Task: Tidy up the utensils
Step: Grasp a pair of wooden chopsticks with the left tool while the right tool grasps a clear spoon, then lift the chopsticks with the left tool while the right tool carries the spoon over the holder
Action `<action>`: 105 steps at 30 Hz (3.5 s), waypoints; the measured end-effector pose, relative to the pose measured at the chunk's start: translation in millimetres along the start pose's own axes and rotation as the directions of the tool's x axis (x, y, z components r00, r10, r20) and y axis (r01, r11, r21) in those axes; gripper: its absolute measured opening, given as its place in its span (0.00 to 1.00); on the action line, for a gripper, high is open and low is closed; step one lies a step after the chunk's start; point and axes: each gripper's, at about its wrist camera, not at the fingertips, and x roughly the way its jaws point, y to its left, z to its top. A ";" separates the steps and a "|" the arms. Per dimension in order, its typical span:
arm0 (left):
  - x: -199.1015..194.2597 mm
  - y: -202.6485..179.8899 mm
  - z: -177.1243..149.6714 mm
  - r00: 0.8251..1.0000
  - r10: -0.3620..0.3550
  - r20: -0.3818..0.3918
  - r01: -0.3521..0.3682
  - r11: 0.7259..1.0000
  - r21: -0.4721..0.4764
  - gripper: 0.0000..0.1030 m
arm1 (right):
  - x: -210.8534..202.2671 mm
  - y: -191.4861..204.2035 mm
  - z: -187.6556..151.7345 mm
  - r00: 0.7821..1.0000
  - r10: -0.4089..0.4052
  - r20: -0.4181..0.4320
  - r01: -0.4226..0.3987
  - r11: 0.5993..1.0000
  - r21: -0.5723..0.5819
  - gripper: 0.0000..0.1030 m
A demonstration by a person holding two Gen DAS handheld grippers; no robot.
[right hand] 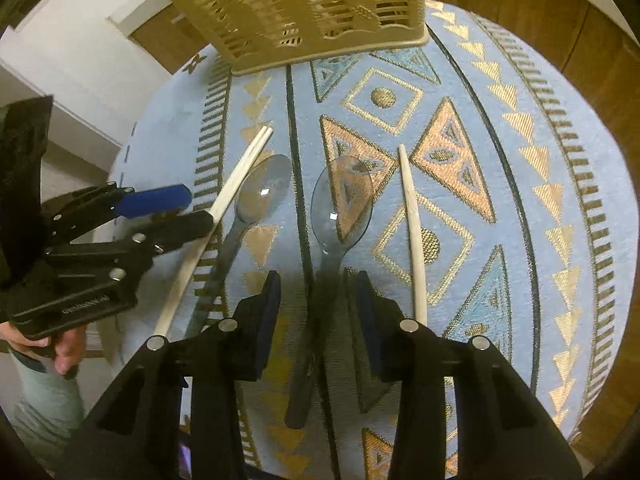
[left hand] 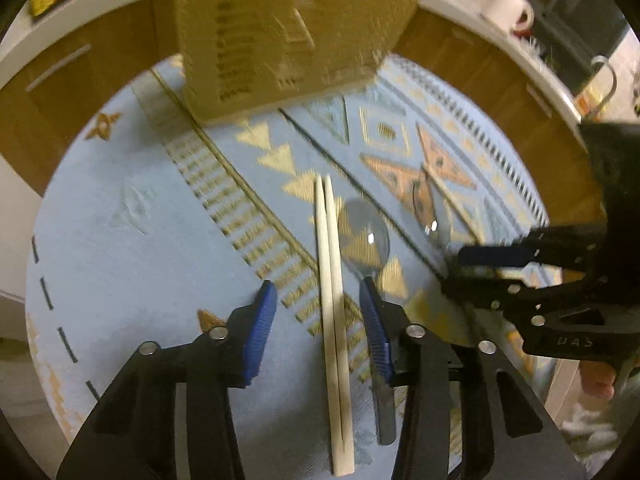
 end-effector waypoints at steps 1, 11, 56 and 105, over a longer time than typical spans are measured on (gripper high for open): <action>0.0 -3.7 0.0 1.000 0.019 -0.002 -0.019 1.000 0.025 0.38 | 2.1 3.1 2.6 1.000 -0.010 0.002 0.010 1.000 -0.004 0.34; 6.9 -27.9 5.7 0.977 0.209 -0.027 -0.203 0.968 0.149 0.22 | 20.1 38.7 -0.9 0.977 -0.199 0.077 0.208 0.970 -0.128 0.21; -12.7 33.2 12.5 0.982 0.069 -0.178 -0.064 0.997 0.032 0.20 | 12.1 2.9 32.6 0.985 -0.052 -0.167 0.041 0.997 -0.070 0.21; -25.3 -23.7 10.2 0.991 0.135 -0.021 -0.131 0.983 0.131 0.09 | -45.3 -6.8 21.0 0.995 0.083 0.055 -0.078 0.993 -0.092 0.10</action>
